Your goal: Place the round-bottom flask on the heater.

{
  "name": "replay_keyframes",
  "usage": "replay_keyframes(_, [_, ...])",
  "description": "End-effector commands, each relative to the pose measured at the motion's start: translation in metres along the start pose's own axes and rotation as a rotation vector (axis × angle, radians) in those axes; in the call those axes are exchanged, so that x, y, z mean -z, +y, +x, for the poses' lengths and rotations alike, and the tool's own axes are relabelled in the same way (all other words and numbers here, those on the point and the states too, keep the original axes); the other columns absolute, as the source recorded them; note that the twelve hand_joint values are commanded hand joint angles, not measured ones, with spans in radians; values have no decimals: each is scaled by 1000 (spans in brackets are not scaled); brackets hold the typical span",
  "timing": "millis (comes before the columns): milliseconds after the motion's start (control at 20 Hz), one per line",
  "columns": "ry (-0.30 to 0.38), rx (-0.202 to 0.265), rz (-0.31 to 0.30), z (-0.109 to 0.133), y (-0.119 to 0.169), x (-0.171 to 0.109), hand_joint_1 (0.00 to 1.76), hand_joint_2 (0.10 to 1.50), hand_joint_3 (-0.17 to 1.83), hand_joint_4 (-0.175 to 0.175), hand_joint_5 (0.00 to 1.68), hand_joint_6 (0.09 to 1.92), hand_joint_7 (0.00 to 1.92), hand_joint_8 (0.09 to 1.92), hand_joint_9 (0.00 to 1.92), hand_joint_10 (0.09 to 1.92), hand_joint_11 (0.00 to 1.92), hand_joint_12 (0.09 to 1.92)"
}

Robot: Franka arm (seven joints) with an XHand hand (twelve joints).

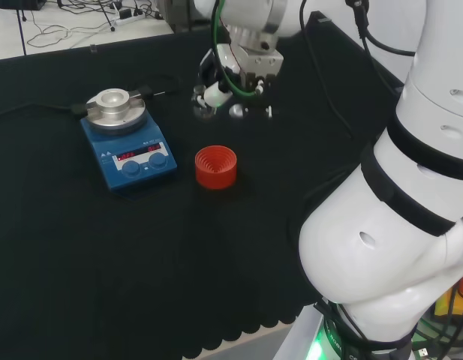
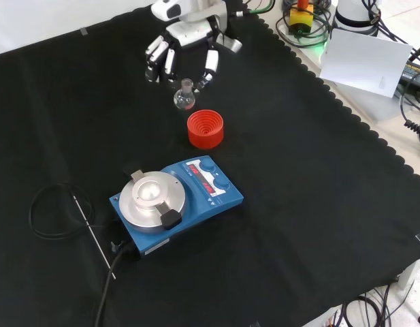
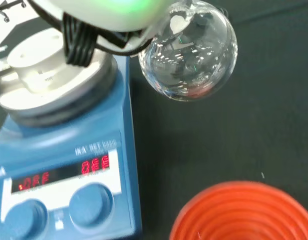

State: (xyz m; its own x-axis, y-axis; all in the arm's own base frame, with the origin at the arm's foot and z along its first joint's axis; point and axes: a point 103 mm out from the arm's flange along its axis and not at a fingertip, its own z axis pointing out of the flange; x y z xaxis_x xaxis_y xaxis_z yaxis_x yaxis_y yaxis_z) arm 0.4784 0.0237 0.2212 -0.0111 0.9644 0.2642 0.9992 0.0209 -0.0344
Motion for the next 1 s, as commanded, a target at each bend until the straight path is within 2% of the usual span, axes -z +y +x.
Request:
replay_keyframes(50, [-21,22,5,25,34,35,1116,621,770,175,1218,824,428,602,702,531,387,1308])
replay_keyframes(450, [-26,71,15,53,88,45,1117,619,775,175,1218,826,422,599,698,528,387,1308])
replay_keyframes(700, [-33,118,31,78,120,40,1117,617,779,175,1218,828,419,598,695,527,388,1308])
replay_keyframes(1000, [-39,153,61,99,144,26,1117,616,781,175,1217,830,418,598,695,526,388,1308])
